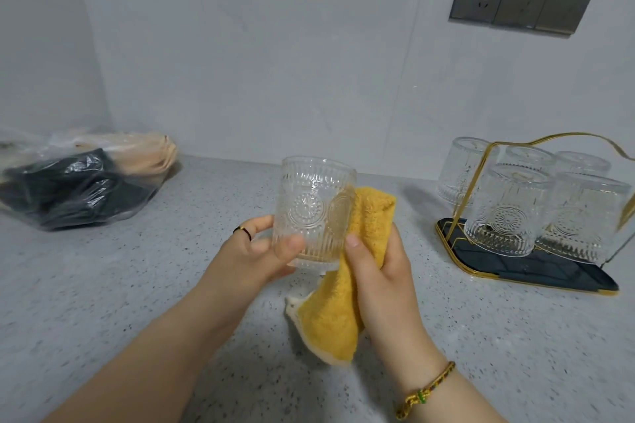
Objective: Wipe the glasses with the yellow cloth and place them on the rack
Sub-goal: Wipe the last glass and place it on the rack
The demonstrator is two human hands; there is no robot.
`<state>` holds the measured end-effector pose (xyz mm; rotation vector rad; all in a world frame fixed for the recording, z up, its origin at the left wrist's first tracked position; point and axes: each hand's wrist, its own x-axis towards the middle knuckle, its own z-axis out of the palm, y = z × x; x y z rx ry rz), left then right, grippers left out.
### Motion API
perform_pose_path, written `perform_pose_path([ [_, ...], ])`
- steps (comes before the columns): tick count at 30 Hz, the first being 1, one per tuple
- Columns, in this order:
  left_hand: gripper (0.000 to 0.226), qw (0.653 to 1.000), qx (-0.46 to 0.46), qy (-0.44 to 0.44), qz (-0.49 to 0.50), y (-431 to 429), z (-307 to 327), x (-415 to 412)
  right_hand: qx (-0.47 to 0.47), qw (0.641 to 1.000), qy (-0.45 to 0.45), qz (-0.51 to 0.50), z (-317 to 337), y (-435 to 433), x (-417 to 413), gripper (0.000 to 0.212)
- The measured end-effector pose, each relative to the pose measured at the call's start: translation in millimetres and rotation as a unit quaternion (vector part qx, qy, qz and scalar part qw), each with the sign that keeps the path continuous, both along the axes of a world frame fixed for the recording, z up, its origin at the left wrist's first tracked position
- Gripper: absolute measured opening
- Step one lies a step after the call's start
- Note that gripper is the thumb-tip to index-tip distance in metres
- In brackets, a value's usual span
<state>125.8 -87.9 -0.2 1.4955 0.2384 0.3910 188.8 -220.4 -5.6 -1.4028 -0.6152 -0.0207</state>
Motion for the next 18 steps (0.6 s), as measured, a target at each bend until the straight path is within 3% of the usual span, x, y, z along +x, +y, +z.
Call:
perform_pose_path([
  [5, 0.057, 0.999, -0.038, 0.007, -0.011, -6, -6, 3, -0.101, 0.987, -0.115, -0.048, -11, 9, -2, 0.021],
  [9, 0.082, 0.999, 0.038, 0.028, -0.011, -7, -10, 3, -0.136, 0.971, -0.191, -0.040, -16, 10, -4, 0.043],
  [10, 0.082, 0.999, 0.041, 0.025, -0.009, -6, -10, 3, -0.124, 0.975, -0.183, -0.032, -14, 9, -4, 0.044],
  [14, 0.067, 0.997, 0.045, 0.016, -0.054, -7, -9, 2, -0.044, 0.990, -0.131, -0.041, 4, -4, 2, 0.013],
  [18, 0.063, 0.997, 0.021, -0.002, -0.079, -14, -9, -1, -0.048, 0.996, -0.071, -0.036, 11, -8, 6, 0.014],
])
